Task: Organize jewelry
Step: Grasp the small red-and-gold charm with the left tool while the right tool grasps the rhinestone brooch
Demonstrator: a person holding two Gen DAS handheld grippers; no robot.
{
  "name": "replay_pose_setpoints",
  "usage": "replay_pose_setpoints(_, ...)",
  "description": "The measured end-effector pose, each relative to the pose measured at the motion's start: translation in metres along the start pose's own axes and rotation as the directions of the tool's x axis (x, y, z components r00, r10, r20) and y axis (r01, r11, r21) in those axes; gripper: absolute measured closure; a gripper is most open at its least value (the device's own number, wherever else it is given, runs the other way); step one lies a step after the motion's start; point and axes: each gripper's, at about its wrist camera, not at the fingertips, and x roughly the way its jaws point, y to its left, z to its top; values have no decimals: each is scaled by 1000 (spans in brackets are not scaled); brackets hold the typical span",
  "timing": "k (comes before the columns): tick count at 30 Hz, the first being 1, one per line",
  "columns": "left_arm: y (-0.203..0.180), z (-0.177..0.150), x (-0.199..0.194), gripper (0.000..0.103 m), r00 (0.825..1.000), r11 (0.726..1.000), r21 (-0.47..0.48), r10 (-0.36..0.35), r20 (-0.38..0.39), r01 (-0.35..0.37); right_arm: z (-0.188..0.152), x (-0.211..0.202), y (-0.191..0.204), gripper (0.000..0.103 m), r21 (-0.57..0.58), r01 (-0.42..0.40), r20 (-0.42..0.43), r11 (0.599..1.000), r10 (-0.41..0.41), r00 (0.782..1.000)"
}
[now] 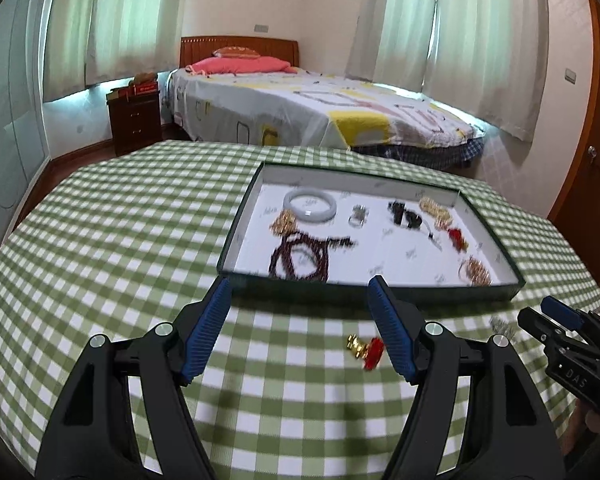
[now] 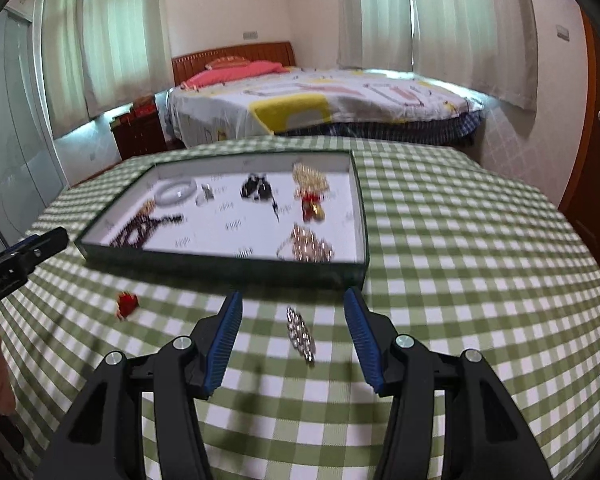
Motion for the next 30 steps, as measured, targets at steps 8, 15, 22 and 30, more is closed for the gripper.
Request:
replay_pose_setpoints(8,3,-12,12,34,999,1000,-11,-5,-46,4,-10,19,-2,55,5,1,-77,1000,0,997)
replay_pose_setpoints(15,-2,-18,18,34,997,1000,7,-9,-72,9,-11,32,-8,67,14,4,-129,1000,-2,992)
replay_pose_setpoints(22,-7,-21,21,34,996,1000,19,-14,-89,16,-14,33,-5,89,-12,14,-132,1000,-16,991)
replay_pose_setpoints(30,-18,-26,29,34,992,999,38,-33,-122,38,-17,22,-4,89,-6,-2,-111,1000,1,994)
